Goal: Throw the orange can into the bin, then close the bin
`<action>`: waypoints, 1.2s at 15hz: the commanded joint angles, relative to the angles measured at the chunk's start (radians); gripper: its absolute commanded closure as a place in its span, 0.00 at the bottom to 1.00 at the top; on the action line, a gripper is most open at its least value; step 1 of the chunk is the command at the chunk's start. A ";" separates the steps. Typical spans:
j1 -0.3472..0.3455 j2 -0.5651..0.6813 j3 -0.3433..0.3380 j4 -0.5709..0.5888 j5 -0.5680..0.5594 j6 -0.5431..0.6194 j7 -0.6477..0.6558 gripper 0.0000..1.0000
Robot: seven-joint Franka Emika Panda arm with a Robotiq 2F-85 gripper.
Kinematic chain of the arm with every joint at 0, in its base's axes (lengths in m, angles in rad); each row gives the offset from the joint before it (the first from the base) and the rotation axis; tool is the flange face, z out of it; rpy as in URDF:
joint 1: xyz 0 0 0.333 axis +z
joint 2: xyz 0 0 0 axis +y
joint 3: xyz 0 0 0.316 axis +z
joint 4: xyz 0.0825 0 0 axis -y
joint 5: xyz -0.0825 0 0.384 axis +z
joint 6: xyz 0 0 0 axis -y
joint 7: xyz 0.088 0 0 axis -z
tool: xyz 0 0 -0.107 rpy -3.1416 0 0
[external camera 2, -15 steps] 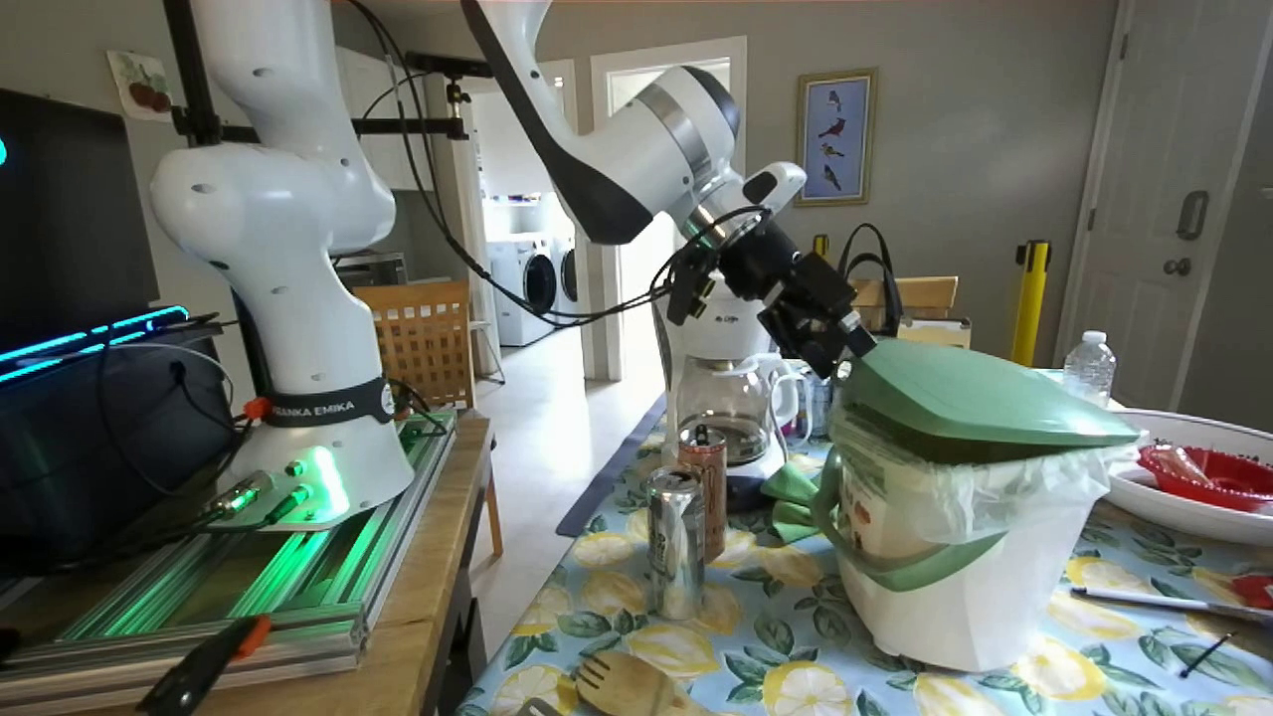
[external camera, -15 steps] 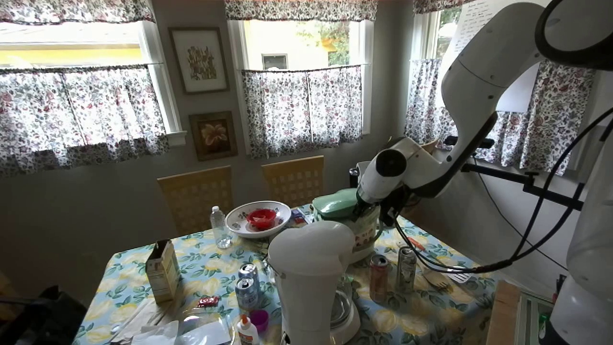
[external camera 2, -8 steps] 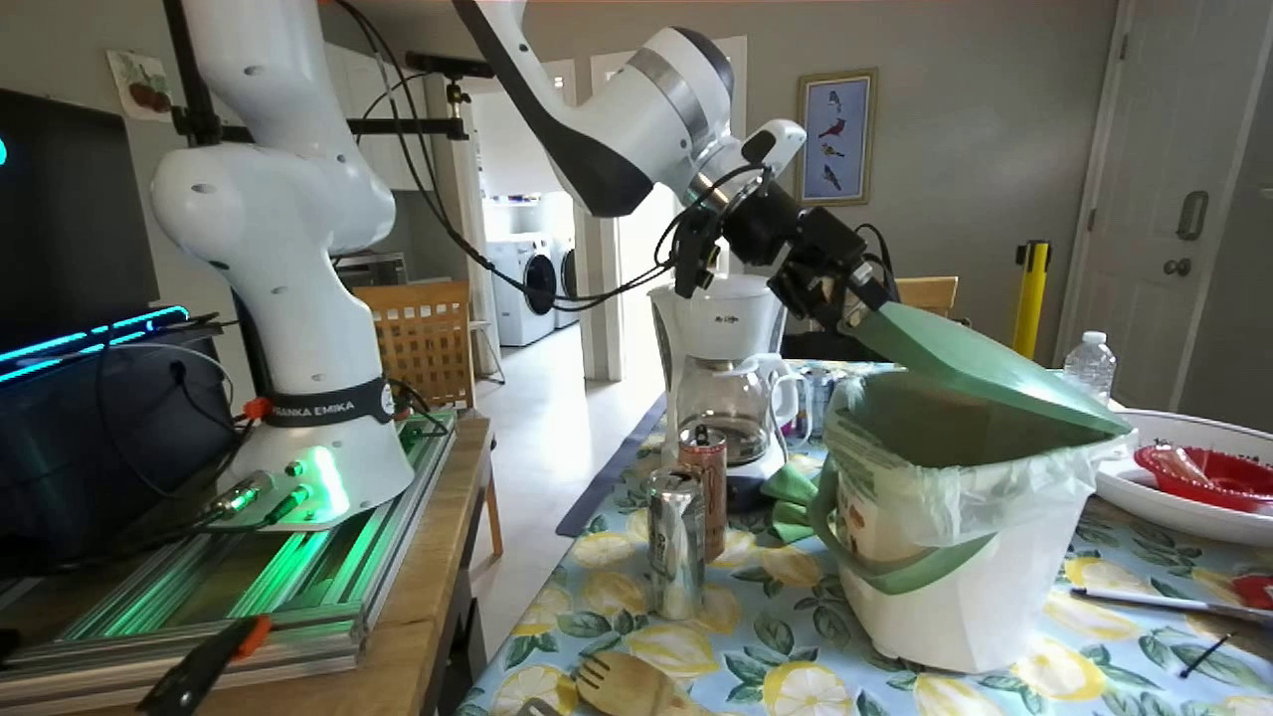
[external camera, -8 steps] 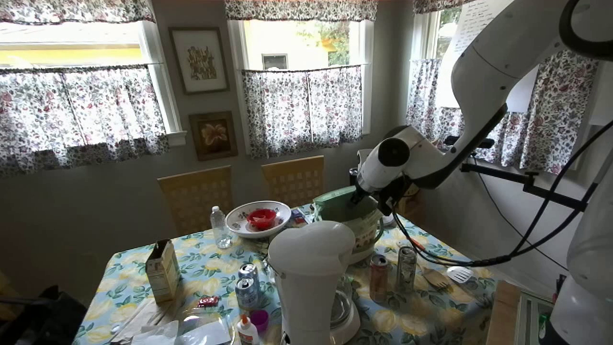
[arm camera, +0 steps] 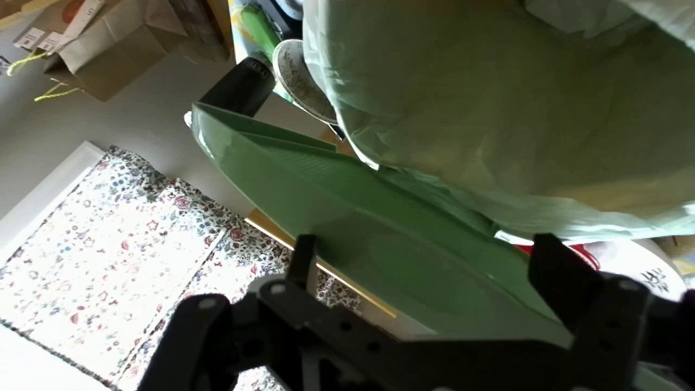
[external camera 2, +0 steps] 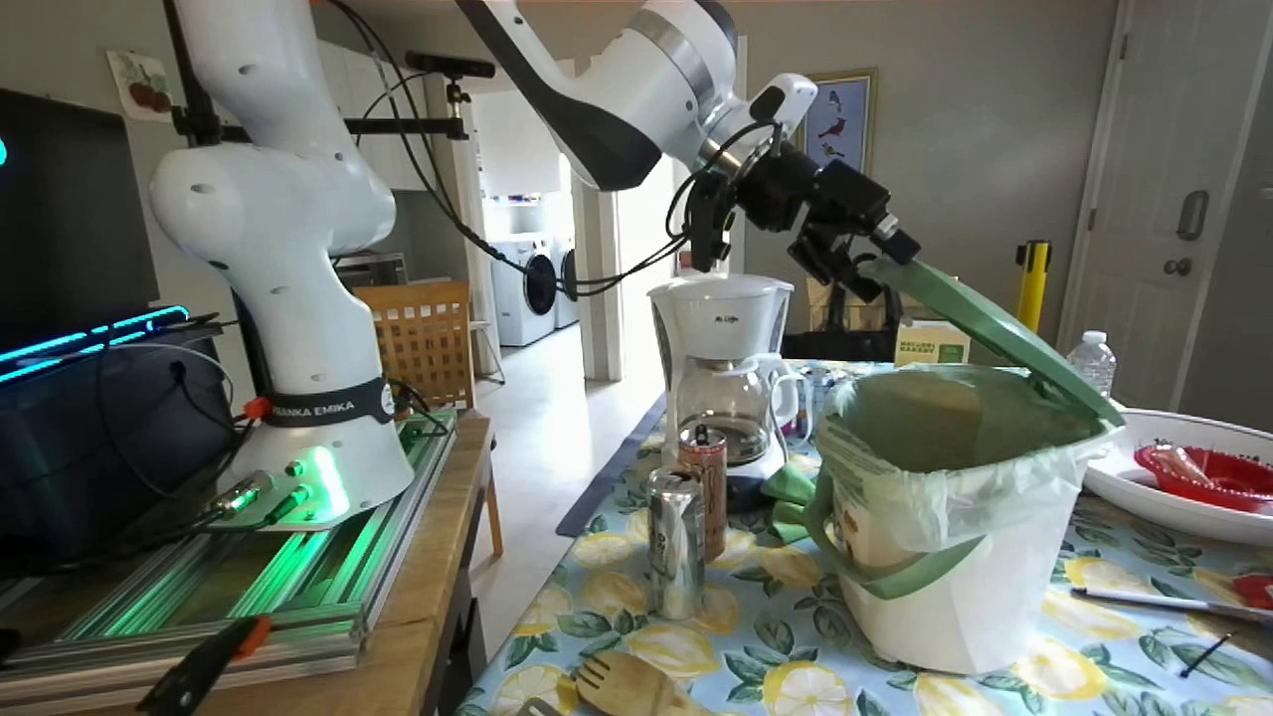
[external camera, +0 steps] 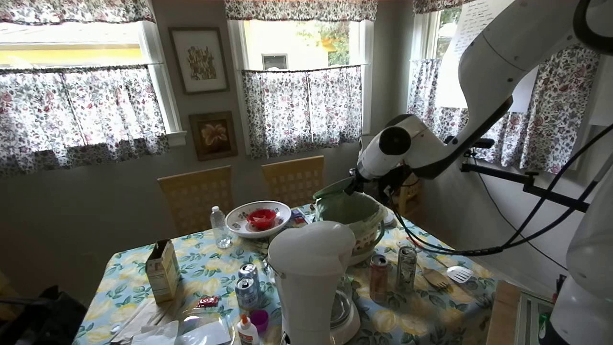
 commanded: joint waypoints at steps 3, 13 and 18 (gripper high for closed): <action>-0.007 0.007 -0.011 0.063 0.003 -0.001 0.007 0.00; -0.004 0.040 -0.012 0.164 0.010 -0.008 0.003 0.00; -0.004 0.072 -0.012 0.216 0.018 -0.018 0.000 0.00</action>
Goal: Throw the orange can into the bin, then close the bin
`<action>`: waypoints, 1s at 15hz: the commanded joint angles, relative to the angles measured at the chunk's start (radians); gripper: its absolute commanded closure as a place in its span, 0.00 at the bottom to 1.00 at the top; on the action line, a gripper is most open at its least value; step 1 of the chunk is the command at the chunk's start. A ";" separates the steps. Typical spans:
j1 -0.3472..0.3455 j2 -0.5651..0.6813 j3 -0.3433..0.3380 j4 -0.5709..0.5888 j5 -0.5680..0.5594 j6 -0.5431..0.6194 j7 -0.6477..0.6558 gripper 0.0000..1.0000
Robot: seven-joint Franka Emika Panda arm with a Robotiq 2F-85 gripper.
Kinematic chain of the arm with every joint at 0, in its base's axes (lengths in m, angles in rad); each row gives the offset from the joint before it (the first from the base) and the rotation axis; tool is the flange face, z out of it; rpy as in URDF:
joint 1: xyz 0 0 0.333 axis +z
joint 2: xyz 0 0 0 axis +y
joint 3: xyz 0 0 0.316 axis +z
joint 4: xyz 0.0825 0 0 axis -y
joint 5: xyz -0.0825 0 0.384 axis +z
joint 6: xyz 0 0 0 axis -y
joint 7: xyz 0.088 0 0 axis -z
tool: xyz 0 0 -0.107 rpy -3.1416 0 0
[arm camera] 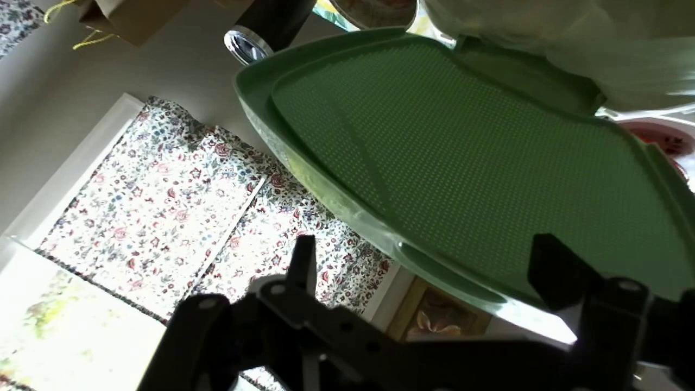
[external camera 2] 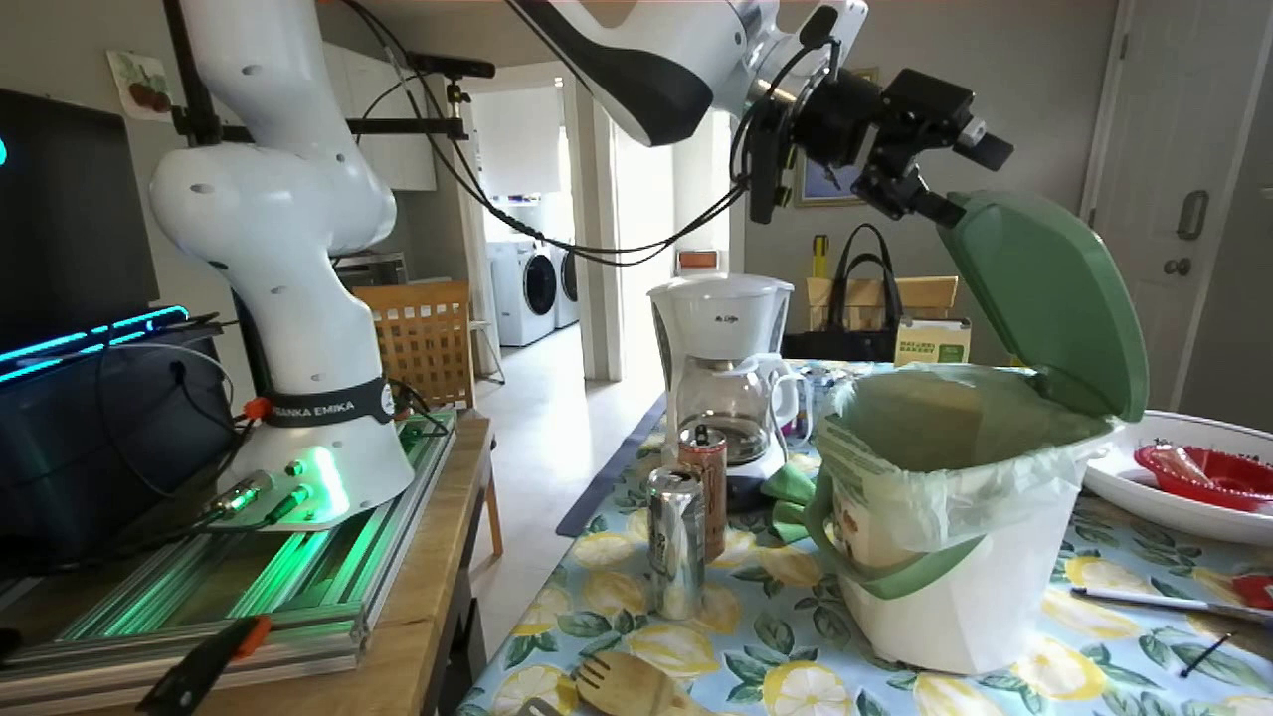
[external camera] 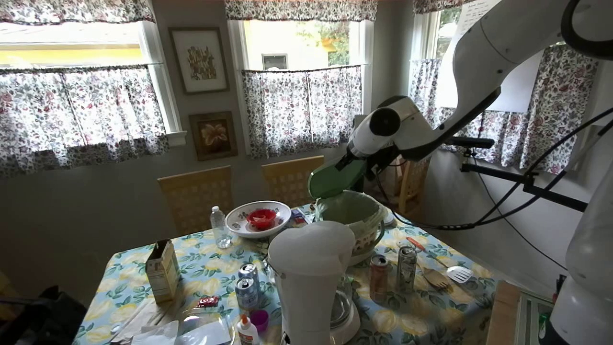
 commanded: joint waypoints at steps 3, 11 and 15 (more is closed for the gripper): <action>-0.001 0.062 -0.002 0.079 0.025 -0.014 -0.004 0.00; 0.000 0.125 -0.006 0.158 0.040 -0.031 -0.013 0.00; 0.001 0.147 -0.005 0.192 0.047 -0.043 -0.017 0.00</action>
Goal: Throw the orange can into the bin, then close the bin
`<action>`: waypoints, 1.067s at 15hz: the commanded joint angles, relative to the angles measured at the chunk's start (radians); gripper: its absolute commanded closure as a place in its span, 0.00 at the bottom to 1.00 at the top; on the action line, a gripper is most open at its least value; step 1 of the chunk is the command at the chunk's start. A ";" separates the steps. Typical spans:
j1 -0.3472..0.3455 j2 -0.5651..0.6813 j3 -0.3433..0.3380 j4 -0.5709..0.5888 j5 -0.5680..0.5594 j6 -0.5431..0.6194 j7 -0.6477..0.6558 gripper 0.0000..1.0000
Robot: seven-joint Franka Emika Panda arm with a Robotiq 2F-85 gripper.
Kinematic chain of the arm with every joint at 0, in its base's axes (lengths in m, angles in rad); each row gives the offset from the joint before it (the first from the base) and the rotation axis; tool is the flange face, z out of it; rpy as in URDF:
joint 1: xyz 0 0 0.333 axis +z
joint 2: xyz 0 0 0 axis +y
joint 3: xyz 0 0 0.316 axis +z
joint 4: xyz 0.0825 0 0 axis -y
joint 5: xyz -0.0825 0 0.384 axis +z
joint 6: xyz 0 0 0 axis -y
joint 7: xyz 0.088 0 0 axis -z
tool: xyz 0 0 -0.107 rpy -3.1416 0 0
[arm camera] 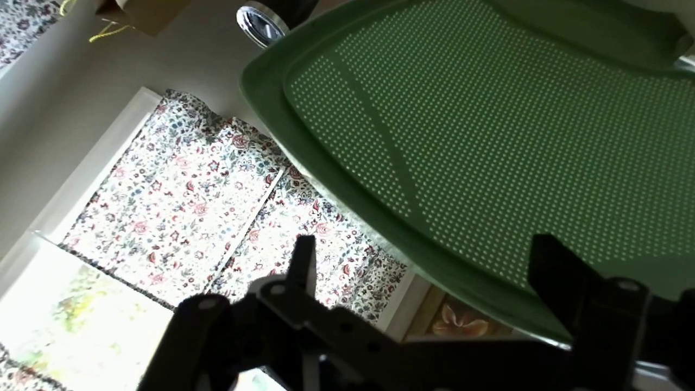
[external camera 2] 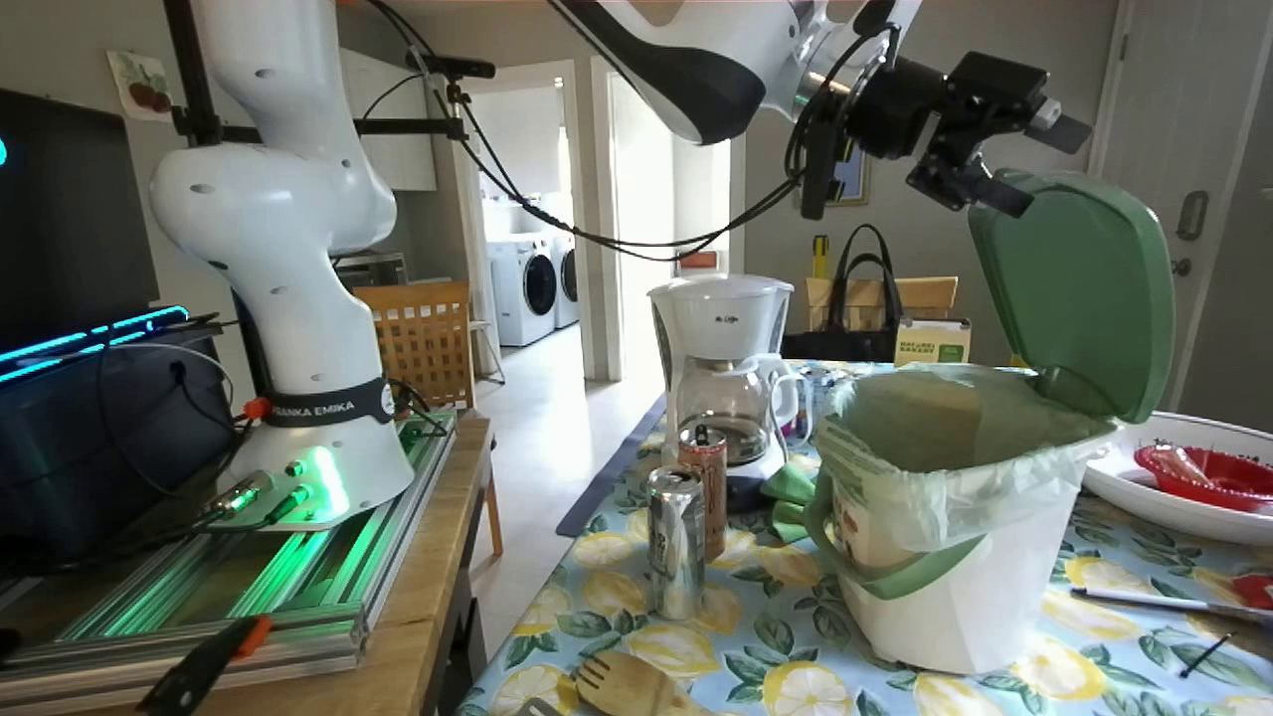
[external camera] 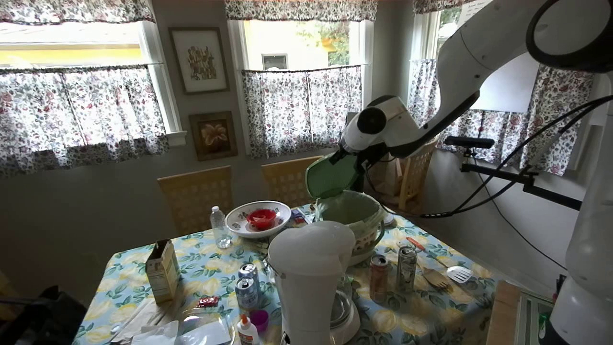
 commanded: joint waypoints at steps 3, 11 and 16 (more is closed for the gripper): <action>0.003 0.038 0.003 0.058 0.035 -0.019 -0.014 0.00; 0.013 -0.025 0.018 -0.015 0.181 -0.032 -0.059 0.00; 0.030 -0.093 0.035 -0.063 0.159 -0.045 -0.017 0.00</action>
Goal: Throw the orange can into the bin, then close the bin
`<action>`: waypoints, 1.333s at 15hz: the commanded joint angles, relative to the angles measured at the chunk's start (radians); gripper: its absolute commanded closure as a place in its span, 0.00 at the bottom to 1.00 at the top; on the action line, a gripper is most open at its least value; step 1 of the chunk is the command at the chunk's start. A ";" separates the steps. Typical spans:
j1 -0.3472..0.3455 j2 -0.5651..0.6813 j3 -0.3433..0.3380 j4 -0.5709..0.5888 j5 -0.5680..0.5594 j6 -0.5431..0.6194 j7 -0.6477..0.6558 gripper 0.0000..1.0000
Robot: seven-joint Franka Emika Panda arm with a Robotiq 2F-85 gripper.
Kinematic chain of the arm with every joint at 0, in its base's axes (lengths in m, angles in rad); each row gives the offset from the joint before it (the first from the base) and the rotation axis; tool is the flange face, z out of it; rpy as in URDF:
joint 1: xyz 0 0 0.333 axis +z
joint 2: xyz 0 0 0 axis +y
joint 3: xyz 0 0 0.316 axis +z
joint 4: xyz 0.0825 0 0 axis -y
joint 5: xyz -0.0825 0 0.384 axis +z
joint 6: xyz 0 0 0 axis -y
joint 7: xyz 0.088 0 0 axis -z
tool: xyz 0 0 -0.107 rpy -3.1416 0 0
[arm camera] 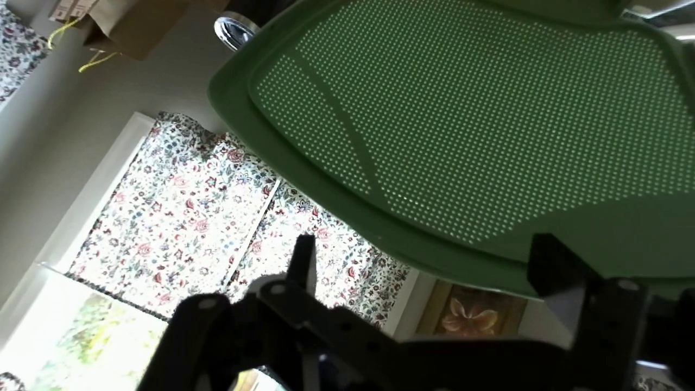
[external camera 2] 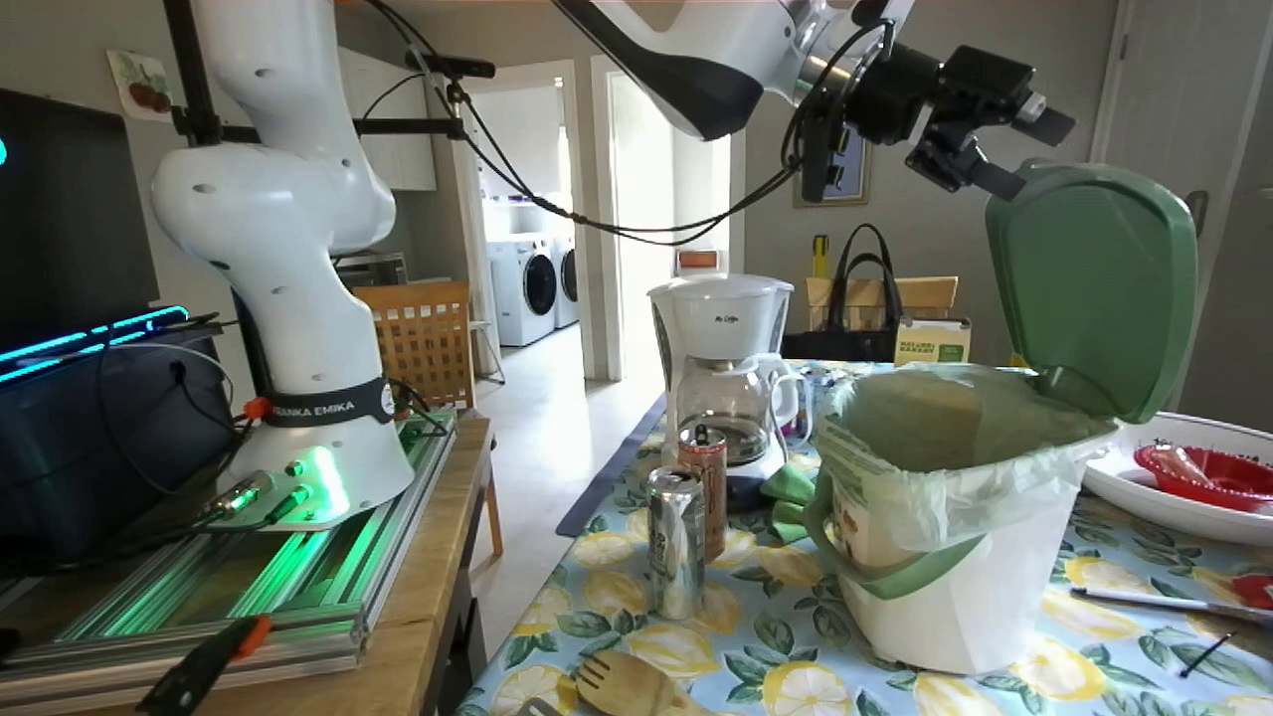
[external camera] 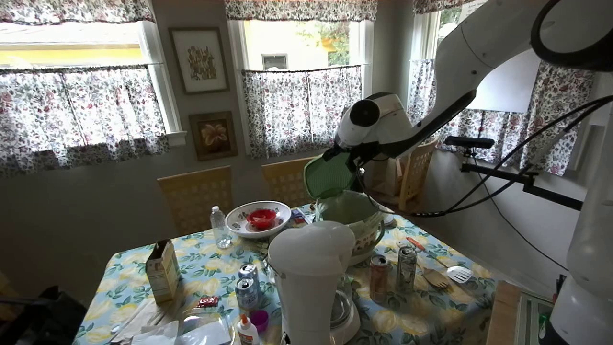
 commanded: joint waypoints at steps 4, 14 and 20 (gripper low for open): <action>0.016 -0.154 0.020 -0.157 0.120 -0.014 -0.024 0.00; 0.113 -0.313 -0.062 -0.422 0.754 -0.001 -0.382 0.00; 0.281 -0.354 -0.189 -0.544 1.223 -0.018 -0.774 0.00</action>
